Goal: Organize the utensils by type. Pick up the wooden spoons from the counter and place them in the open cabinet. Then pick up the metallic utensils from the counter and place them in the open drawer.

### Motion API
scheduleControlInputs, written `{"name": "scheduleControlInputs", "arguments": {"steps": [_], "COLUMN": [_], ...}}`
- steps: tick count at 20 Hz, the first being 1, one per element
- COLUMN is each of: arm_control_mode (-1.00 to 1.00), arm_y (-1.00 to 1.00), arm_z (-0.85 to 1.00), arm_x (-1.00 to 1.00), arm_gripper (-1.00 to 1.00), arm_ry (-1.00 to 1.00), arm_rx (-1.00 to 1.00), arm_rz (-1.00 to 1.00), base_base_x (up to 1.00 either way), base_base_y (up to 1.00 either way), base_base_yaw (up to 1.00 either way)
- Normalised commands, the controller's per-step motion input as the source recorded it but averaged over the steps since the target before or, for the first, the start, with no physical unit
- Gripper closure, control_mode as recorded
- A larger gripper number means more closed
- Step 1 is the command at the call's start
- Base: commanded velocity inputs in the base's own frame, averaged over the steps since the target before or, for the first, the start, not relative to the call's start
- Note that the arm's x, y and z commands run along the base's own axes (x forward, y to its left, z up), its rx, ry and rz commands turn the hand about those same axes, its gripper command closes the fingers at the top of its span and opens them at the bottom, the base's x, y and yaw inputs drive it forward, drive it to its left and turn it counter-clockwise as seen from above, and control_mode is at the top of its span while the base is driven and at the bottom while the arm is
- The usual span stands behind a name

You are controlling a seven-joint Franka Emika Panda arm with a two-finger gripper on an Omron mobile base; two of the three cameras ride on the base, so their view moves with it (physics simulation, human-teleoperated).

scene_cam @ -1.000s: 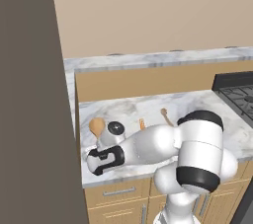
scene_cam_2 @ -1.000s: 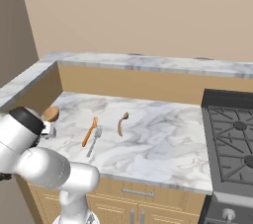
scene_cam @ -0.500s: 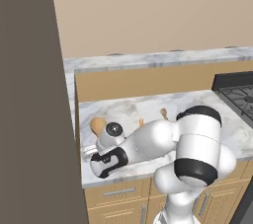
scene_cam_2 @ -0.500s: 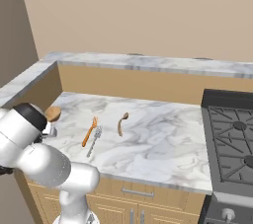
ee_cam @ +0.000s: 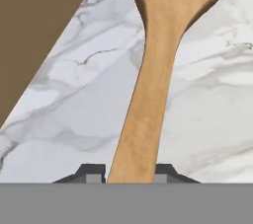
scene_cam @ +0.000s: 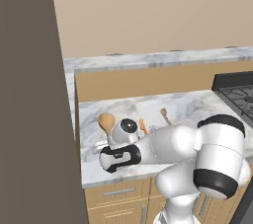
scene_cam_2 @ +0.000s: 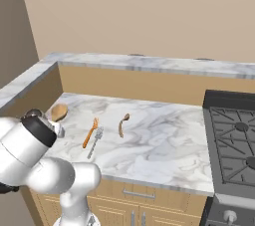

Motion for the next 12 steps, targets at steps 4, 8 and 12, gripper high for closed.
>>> {"name": "scheduleControlInputs", "arguments": {"steps": [4, 8, 12], "arm_control_mode": [-1.00, -1.00, -1.00], "arm_y": [-0.11, -0.08, -0.13], "arm_z": [1.00, 1.00, 1.00], "arm_x": [-0.15, -0.13, -0.23], "arm_gripper": [1.00, 1.00, 1.00], "arm_ry": [-0.02, -0.08, -0.07], "arm_rx": [0.04, 0.00, 0.00], "arm_rz": [-0.08, -0.23, -0.26], "base_base_x": [0.00, 0.00, 0.00], "base_base_y": [0.00, 0.00, 0.00], "base_base_yaw": [0.00, 0.00, 0.00]}}
